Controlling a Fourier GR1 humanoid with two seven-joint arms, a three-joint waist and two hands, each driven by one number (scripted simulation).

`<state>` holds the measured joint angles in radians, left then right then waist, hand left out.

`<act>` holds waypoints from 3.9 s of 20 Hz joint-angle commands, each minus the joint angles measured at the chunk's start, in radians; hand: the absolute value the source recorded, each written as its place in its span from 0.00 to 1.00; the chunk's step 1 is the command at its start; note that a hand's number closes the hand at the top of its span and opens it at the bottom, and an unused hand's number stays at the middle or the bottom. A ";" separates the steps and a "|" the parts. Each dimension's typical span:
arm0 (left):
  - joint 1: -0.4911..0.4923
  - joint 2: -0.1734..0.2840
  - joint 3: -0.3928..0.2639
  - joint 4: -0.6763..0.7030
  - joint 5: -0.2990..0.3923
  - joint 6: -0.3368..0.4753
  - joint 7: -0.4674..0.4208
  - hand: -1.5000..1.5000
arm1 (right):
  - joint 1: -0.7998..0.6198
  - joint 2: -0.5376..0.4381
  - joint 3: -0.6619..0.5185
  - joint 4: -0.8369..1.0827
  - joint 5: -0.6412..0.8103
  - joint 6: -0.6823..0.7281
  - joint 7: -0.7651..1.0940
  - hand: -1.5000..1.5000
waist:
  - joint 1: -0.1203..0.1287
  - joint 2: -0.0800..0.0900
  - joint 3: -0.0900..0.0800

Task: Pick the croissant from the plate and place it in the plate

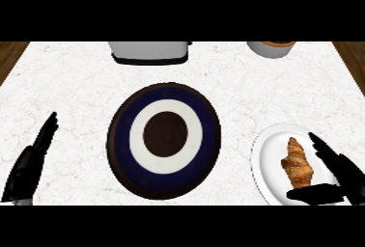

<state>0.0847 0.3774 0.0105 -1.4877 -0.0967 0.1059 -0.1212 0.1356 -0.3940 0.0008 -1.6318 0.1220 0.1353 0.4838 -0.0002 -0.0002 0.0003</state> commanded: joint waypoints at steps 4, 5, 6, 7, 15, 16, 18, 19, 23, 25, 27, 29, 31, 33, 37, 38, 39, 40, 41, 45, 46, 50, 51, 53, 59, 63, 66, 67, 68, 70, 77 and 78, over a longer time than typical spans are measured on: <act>0.015 0.002 0.050 -0.042 0.001 -0.059 0.017 0.50 | -0.049 0.102 0.006 0.066 0.063 -0.043 -0.079 1.00 | 0.002 0.000 0.000; 0.031 -0.034 0.024 -0.038 -0.039 -0.025 -0.020 0.50 | -0.060 0.053 -0.060 0.191 0.038 0.003 -0.208 1.00 | 0.003 0.000 0.000; 0.047 -0.009 0.054 -0.083 0.002 -0.058 0.035 0.50 | -0.056 0.065 -0.057 0.198 0.045 -0.010 -0.242 1.00 | 0.004 0.000 0.000; -0.003 -0.038 0.055 -0.021 -0.032 -0.058 0.016 0.50 | -0.041 0.064 -0.055 0.102 0.055 0.019 -0.159 1.00 | 0.000 0.000 0.000; -0.031 -0.103 0.047 -0.029 -0.111 -0.022 0.058 0.50 | -0.045 0.081 -0.095 0.109 0.117 -0.005 -0.192 1.00 | -0.001 -0.001 0.000; 0.062 -0.019 0.109 -0.077 -0.022 -0.116 -0.001 0.50 | -0.017 0.151 -0.009 0.144 0.252 -0.143 -0.203 1.00 | 0.006 -0.001 0.000; 0.021 -0.066 0.072 -0.030 -0.067 -0.057 0.013 0.50 | 0.139 0.147 0.051 0.000 0.381 -0.229 -0.185 1.00 | -0.016 -0.005 -0.001; 0.047 -0.027 0.103 -0.010 -0.053 -0.083 -0.030 0.50 | 0.180 0.112 0.039 0.000 0.424 -0.247 -0.188 1.00 | -0.018 -0.005 -0.002; 0.025 -0.042 0.091 -0.034 -0.058 -0.073 0.006 0.50 | 0.267 0.152 0.115 -0.082 0.682 -0.426 -0.087 1.00 | -0.024 -0.005 -0.003; 0.025 -0.069 0.080 -0.011 -0.079 -0.047 -0.005 0.50 | 0.288 0.183 0.114 -0.110 0.774 -0.514 -0.060 1.00 | -0.021 -0.002 -0.003; 0.024 -0.063 0.079 -0.008 -0.079 -0.061 -0.025 0.50 | 0.392 0.204 0.106 -0.204 0.796 -0.581 -0.085 1.00 | -0.024 -0.004 -0.002; 0.065 -0.048 0.101 -0.068 -0.055 -0.077 -0.001 0.50 | 0.444 0.207 0.121 -0.355 0.851 -0.597 -0.056 1.00 | -0.015 -0.005 -0.002; 0.046 -0.045 0.117 -0.025 -0.056 -0.073 -0.025 0.50 | 0.528 0.198 0.122 -0.430 0.914 -0.639 -0.079 1.00 | -0.022 -0.005 -0.002; 0.039 -0.047 0.122 -0.015 -0.047 -0.077 -0.016 0.50 | 0.578 0.223 0.169 -0.587 0.969 -0.658 -0.076 1.00 | -0.029 -0.006 -0.004; 0.076 -0.056 0.097 -0.068 -0.064 -0.080 -0.007 0.50 | 0.612 0.248 0.279 -0.703 1.000 -0.737 -0.182 1.00 | -0.014 -0.008 -0.001; 0.010 -0.064 0.108 -0.016 -0.057 -0.071 0.004 0.50 | 0.612 0.228 0.317 -0.771 1.015 -0.695 -0.189 1.00 | -0.021 -0.005 -0.002; 0.069 -0.071 0.095 -0.041 -0.067 -0.074 -0.034 0.50 | 0.638 0.234 0.366 -0.790 1.019 -0.694 -0.203 1.00 | -0.012 -0.006 -0.002; 0.021 -0.084 0.073 -0.032 -0.094 -0.055 0.016 0.50 | 0.637 0.267 0.431 -0.809 1.113 -0.675 -0.186 1.00 | -0.015 -0.003 -0.002; 0.005 -0.063 0.102 -0.001 -0.062 -0.083 -0.005 0.50 | 0.635 0.251 0.486 -0.825 1.104 -0.659 -0.213 1.00 | -0.014 -0.003 -0.002; 0.022 -0.045 0.111 -0.040 -0.045 -0.117 -0.001 0.50 | 0.545 0.341 0.619 -0.816 1.271 -0.581 -0.154 1.00 | 0.003 0.001 -0.003; 0.036 -0.061 0.094 -0.047 -0.075 -0.091 -0.010 0.50 | 0.608 0.310 0.662 -0.913 1.281 -0.548 -0.154 1.00 | -0.005 -0.002 -0.003; 0.023 -0.062 0.101 -0.017 -0.080 -0.094 -0.026 0.50 | 0.447 0.392 0.831 -0.830 1.455 -0.450 -0.001 1.00 | 0.003 0.000 -0.003; -0.018 -0.095 0.060 -0.051 -0.110 -0.066 0.043 0.50 | 0.287 0.392 0.772 -0.799 1.417 -0.412 0.090 1.00 | 0.015 0.007 -0.003; -0.001 -0.070 0.082 -0.055 -0.086 -0.097 0.022 0.50 | 0.184 0.393 0.826 -0.730 1.454 -0.390 0.199 1.00 | 0.023 0.007 -0.003; -0.042 -0.038 0.128 -0.014 -0.047 -0.133 0.005 0.50 | -0.099 0.391 0.841 -0.549 1.373 -0.363 0.474 1.00 | 0.036 0.010 -0.003; -0.046 -0.072 0.087 -0.004 -0.091 -0.104 0.015 0.50 | -0.223 0.387 0.811 -0.483 1.256 -0.318 0.552 1.00 | 0.051 0.015 -0.004; -0.031 -0.080 0.068 -0.040 -0.095 -0.112 0.024 0.50 | -0.290 0.386 0.762 -0.451 1.161 -0.274 0.573 1.00 | 0.059 0.013 -0.003; -0.012 -0.075 0.067 -0.020 -0.109 -0.106 -0.032 0.50 | -0.275 0.385 0.767 -0.401 1.171 -0.334 0.577 1.00 | 0.067 0.016 -0.004; -0.059 -0.116 0.049 -0.003 -0.122 -0.073 0.006 0.50 | -0.295 0.385 0.752 -0.389 1.141 -0.346 0.568 1.00 | 0.056 0.019 -0.003; -0.064 -0.087 0.075 0.016 -0.110 -0.091 -0.002 0.50 | -0.320 0.385 0.744 -0.350 1.086 -0.357 0.570 1.00 | 0.064 0.021 -0.003; -0.046 -0.097 0.054 -0.012 -0.119 -0.097 -0.011 0.50 | -0.515 0.392 0.644 -0.032 0.892 -0.640 0.658 0.00 | 0.067 0.016 0.000; -0.052 -0.099 0.059 0.003 -0.108 -0.106 0.005 0.50 | -0.558 0.392 0.636 0.001 0.890 -0.661 0.685 0.00 | 0.061 0.014 0.000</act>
<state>0.0318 0.2865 0.0752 -1.4896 -0.2011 0.0000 -0.1234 -0.3075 -0.0261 0.6808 -1.7938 1.0738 -0.3769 1.0321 0.0645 0.0162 -0.0005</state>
